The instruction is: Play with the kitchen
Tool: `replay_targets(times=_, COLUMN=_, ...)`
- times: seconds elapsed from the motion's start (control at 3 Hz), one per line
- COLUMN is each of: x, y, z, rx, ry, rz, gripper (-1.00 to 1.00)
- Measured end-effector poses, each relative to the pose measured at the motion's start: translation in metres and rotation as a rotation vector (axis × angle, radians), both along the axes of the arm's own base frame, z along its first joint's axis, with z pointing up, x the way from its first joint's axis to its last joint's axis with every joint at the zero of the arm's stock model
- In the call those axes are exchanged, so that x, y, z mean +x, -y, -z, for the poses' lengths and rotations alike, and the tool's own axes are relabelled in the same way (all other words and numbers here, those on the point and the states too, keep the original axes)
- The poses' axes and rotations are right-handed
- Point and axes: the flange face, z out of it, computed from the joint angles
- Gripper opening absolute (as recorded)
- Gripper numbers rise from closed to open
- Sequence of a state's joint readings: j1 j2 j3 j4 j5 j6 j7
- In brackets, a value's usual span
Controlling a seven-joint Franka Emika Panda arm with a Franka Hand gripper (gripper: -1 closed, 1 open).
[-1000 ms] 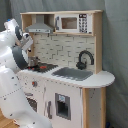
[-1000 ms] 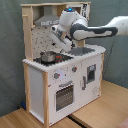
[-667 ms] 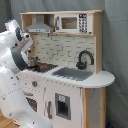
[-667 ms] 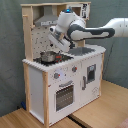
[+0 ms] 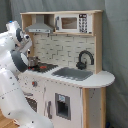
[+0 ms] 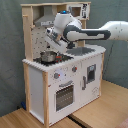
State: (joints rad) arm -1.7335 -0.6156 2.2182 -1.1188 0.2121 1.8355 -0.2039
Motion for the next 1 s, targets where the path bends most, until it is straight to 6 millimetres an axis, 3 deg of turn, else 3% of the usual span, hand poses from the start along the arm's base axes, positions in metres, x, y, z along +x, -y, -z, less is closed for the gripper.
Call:
replay_targets(times=0.67, x=-0.013, y=-0.001, z=-0.003, rx=-0.036, ry=-0.123, rz=0.003, gripper=1.00)
replay_targets(times=1.0, x=-0.003, y=0.020, z=0.012, rx=-0.091, ry=-0.202, rz=0.059, gripper=1.00)
